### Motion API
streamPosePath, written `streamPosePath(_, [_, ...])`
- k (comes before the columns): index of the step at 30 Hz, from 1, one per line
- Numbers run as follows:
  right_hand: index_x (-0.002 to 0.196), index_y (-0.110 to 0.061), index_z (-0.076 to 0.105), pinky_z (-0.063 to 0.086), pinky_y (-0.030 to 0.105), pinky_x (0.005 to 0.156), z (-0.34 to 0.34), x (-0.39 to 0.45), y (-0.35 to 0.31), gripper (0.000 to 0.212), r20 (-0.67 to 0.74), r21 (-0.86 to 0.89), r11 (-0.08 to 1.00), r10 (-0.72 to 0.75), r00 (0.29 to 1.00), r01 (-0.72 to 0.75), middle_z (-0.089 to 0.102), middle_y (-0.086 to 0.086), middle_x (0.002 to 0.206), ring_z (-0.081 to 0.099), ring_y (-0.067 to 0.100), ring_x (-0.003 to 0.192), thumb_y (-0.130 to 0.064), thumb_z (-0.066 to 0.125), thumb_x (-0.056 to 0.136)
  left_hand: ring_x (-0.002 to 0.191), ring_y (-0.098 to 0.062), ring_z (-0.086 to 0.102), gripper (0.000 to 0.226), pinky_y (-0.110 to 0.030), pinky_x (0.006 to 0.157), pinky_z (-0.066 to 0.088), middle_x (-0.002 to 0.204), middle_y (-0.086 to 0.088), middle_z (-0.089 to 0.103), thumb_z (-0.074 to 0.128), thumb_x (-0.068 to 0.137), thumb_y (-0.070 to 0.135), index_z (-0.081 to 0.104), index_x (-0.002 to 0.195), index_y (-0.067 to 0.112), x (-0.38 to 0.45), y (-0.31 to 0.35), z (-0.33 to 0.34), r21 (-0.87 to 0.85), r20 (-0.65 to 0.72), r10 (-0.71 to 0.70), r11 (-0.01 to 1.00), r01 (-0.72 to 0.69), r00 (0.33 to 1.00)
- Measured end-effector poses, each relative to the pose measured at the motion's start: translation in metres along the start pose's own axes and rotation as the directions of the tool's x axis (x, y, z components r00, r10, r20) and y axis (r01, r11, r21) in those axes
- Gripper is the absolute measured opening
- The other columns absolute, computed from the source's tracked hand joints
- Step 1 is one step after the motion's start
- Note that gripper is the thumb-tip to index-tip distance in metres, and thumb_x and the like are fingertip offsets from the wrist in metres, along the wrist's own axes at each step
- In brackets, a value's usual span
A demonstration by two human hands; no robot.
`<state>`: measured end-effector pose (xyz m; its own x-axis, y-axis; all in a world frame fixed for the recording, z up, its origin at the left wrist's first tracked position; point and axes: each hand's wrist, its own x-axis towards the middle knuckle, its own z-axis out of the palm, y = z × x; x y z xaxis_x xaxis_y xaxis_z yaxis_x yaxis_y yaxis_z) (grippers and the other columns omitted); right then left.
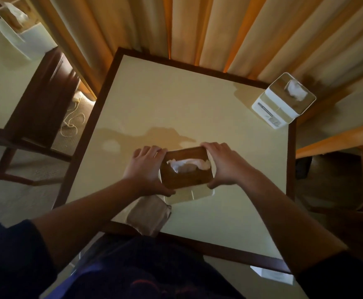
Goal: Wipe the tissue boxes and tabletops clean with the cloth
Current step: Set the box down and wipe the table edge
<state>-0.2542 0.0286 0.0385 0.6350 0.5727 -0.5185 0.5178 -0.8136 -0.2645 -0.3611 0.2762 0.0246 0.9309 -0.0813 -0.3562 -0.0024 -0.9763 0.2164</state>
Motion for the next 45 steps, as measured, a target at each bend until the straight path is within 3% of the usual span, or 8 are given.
streamPosePath(12, [0.165,-0.022,0.012,0.045,0.050,0.108,-0.133,0.211,-0.075,0.138,0.003,-0.217,0.974,-0.062,0.998,0.061,0.034,0.005,0.165,0.034,0.032,0.147,-0.047,0.100,0.061,0.137,-0.030,0.045,0.127,-0.051,0.115,0.036,0.150,-0.004,0.047,0.084,0.049,0.083,0.041,0.150,0.021,0.110,-0.148,-0.101,-0.109,-0.137,-0.168,0.982,0.153,0.976])
streamPosePath(23, [0.168,-0.020,0.006,0.036,0.049,0.121,-0.209,0.399,-0.119,0.143,-0.037,-0.222,0.975,-0.031,0.999,0.022,0.024,0.013,0.170,0.024,0.037,0.156,-0.036,0.101,0.061,0.126,-0.031,0.052,0.118,-0.051,0.108,0.045,0.138,-0.006,0.054,0.088,0.043,0.080,0.052,0.140,0.023,0.233,-0.277,-0.152,-0.142,-0.246,-0.265,0.962,0.235,0.932])
streamPosePath(28, [0.168,-0.024,0.000,0.052,0.042,0.102,-0.202,0.439,-0.128,0.141,-0.083,-0.148,0.986,0.059,0.995,-0.071,0.050,0.014,0.150,0.055,0.037,0.131,-0.028,0.098,0.067,0.127,-0.028,0.051,0.113,-0.048,0.104,0.046,0.138,-0.003,0.053,0.090,0.047,0.075,0.053,0.141,0.025,0.261,-0.297,-0.154,-0.252,-0.192,-0.314,0.931,0.263,0.930])
streamPosePath(31, [0.168,-0.029,-0.009,0.056,0.044,0.096,-0.195,0.443,-0.130,0.139,-0.097,-0.117,0.989,0.076,0.992,-0.087,0.056,0.015,0.141,0.061,0.037,0.121,-0.026,0.093,0.074,0.128,-0.029,0.051,0.116,-0.049,0.104,0.047,0.140,-0.003,0.051,0.090,0.047,0.076,0.051,0.143,0.024,0.266,-0.301,-0.149,-0.284,-0.175,-0.334,0.918,0.278,0.926])
streamPosePath(34, [0.166,-0.030,-0.016,0.051,0.049,0.105,-0.186,0.421,-0.132,0.128,-0.127,-0.003,0.995,0.097,0.987,-0.099,0.041,0.017,0.159,0.055,0.038,0.131,-0.020,0.084,0.086,0.139,-0.033,0.045,0.128,-0.057,0.109,0.043,0.154,-0.003,0.043,0.087,0.051,0.078,0.036,0.154,0.023,0.266,-0.306,-0.138,-0.341,-0.155,-0.341,0.899,0.274,0.927])
streamPosePath(36, [0.167,-0.022,-0.015,0.040,0.051,0.117,-0.168,0.389,-0.132,0.124,-0.244,0.059,0.991,0.129,0.961,-0.118,0.026,0.016,0.170,0.043,0.038,0.146,-0.022,0.082,0.090,0.155,-0.036,0.025,0.139,-0.063,0.119,0.029,0.171,-0.004,0.020,0.085,0.059,0.077,0.012,0.164,0.022,0.259,-0.305,-0.125,-0.374,-0.138,-0.365,0.880,0.293,0.921])
streamPosePath(39, [0.168,-0.014,-0.006,0.036,0.053,0.122,-0.115,0.327,-0.130,0.117,-0.381,0.254,0.956,0.240,0.893,-0.149,0.038,0.016,0.165,0.042,0.036,0.148,-0.030,0.079,0.088,0.160,-0.034,0.005,0.130,-0.061,0.127,0.015,0.175,-0.003,-0.001,0.075,0.076,0.073,-0.005,0.165,0.022,0.223,-0.292,-0.090,-0.393,-0.147,-0.404,0.861,0.322,0.903])
streamPosePath(45, [0.169,-0.019,0.003,0.026,0.052,0.127,0.050,0.173,-0.131,0.102,-0.154,0.390,0.870,0.386,0.910,-0.303,0.024,0.009,0.172,0.023,0.030,0.158,-0.032,0.067,0.092,0.161,-0.027,-0.001,0.100,-0.051,0.130,0.003,0.174,-0.008,0.000,0.055,0.096,0.058,-0.001,0.166,0.014,0.091,-0.260,0.016,-0.344,-0.116,-0.249,0.918,0.196,0.961])
